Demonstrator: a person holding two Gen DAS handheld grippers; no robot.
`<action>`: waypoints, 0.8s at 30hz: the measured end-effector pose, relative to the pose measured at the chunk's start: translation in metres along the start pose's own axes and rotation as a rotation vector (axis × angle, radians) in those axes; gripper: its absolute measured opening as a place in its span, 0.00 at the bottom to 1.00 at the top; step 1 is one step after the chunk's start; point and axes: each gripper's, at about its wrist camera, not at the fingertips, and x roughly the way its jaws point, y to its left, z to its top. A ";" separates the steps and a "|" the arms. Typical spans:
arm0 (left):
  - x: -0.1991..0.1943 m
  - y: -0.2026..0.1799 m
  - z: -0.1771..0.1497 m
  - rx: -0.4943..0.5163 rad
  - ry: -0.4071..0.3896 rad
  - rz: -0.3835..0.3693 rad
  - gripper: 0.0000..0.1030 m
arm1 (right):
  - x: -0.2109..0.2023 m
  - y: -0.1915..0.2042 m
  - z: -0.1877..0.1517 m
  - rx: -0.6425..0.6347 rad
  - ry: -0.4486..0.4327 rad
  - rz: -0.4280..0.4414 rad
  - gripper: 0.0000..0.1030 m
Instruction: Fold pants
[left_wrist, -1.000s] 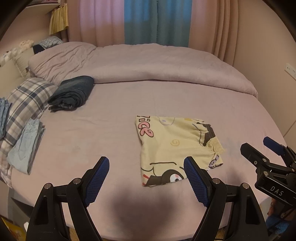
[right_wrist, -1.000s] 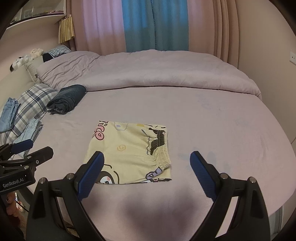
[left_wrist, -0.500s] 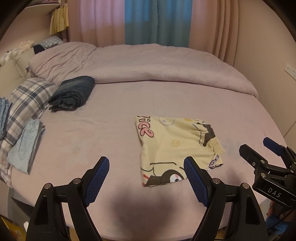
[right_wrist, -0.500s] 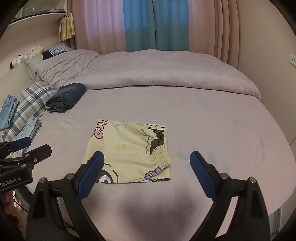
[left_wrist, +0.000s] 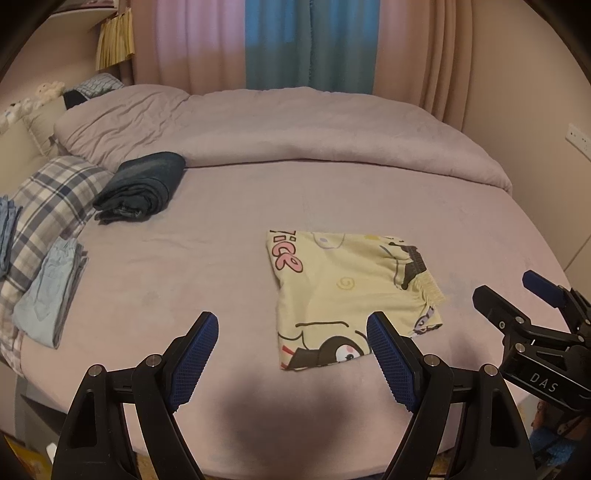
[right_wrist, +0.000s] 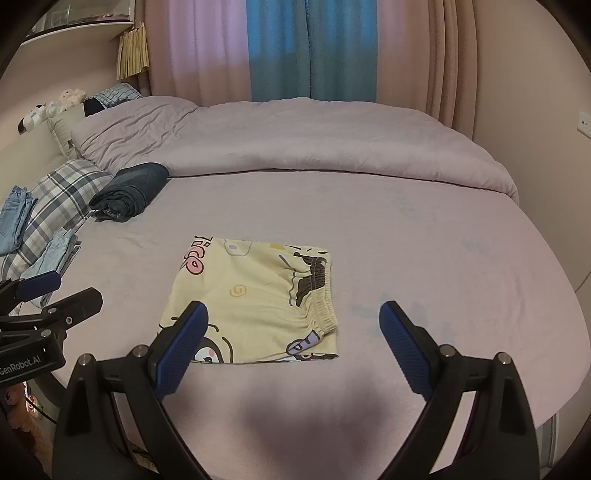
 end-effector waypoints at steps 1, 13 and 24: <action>0.000 0.000 0.000 -0.001 -0.001 0.001 0.80 | 0.000 0.000 0.000 -0.001 -0.001 -0.001 0.92; 0.003 0.003 0.000 -0.014 0.004 -0.021 0.80 | 0.002 -0.001 0.001 0.000 0.003 -0.017 0.92; 0.002 0.001 -0.001 -0.019 0.007 -0.021 0.80 | 0.003 -0.001 0.001 0.000 0.007 -0.020 0.92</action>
